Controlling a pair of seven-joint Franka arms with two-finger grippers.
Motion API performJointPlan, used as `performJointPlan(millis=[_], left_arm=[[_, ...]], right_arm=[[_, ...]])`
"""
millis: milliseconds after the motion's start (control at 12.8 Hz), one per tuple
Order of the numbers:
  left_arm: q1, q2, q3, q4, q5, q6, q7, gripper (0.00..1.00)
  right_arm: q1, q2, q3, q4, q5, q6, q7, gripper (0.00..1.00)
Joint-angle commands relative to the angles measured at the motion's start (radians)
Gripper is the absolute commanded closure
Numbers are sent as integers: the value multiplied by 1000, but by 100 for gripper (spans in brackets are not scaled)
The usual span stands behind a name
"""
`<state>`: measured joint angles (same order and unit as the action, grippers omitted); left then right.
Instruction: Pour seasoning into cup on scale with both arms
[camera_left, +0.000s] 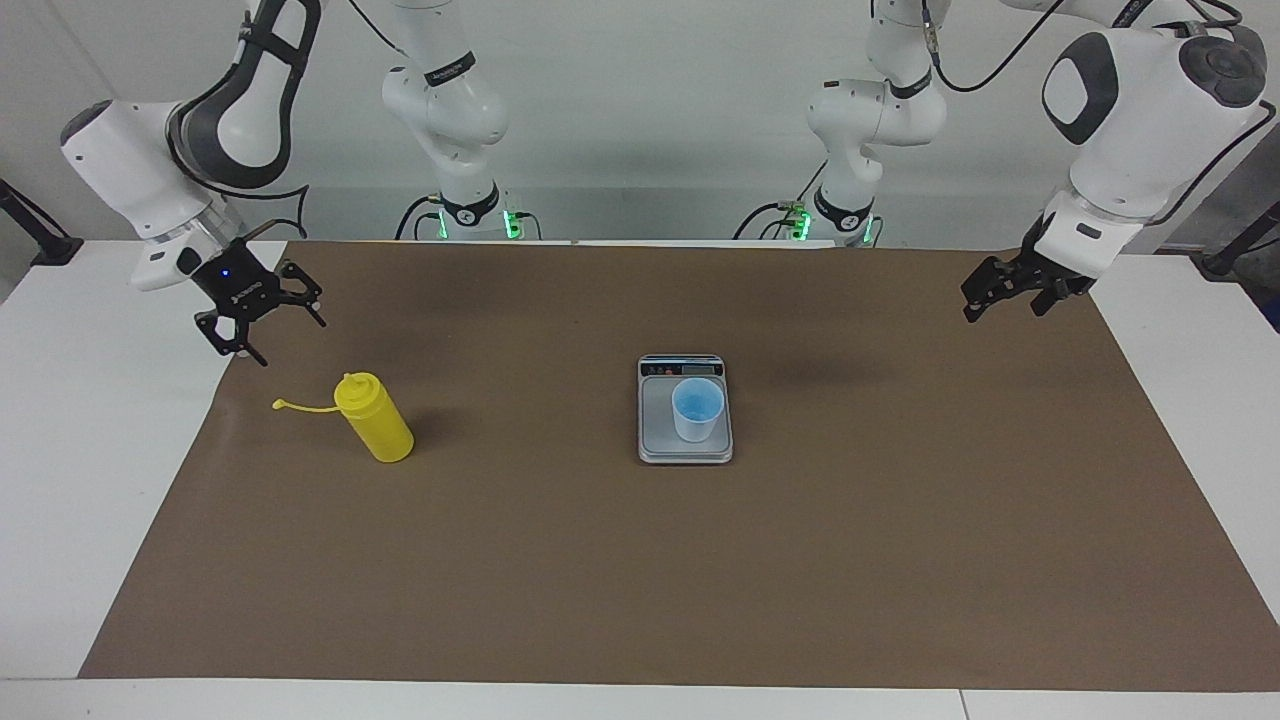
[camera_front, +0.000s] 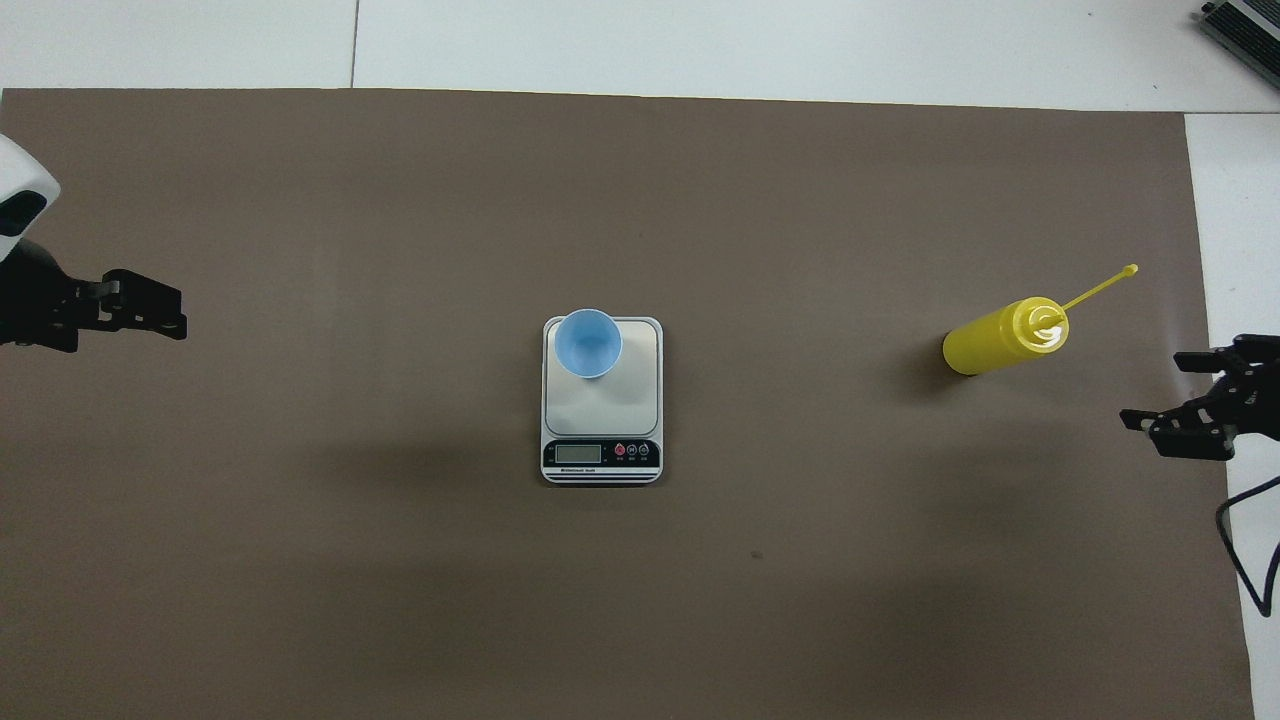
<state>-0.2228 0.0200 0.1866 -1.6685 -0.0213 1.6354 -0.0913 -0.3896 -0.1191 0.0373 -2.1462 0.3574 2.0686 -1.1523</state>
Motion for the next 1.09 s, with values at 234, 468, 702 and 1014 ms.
performJointPlan(millis=[234, 468, 702, 1014], left_arm=[[3, -26, -4, -30, 15, 18, -11, 0], [3, -26, -4, -31, 15, 18, -11, 0], [3, -26, -4, -30, 15, 18, -11, 0], [3, -26, -4, -31, 15, 18, -11, 0]], right_arm=[[155, -79, 9, 78, -159, -112, 576, 0], [244, -70, 12, 155, -221, -137, 871, 0], [313, -18, 15, 258, -314, -145, 1075, 0], [380, 42, 16, 412, -457, -253, 1209, 0]])
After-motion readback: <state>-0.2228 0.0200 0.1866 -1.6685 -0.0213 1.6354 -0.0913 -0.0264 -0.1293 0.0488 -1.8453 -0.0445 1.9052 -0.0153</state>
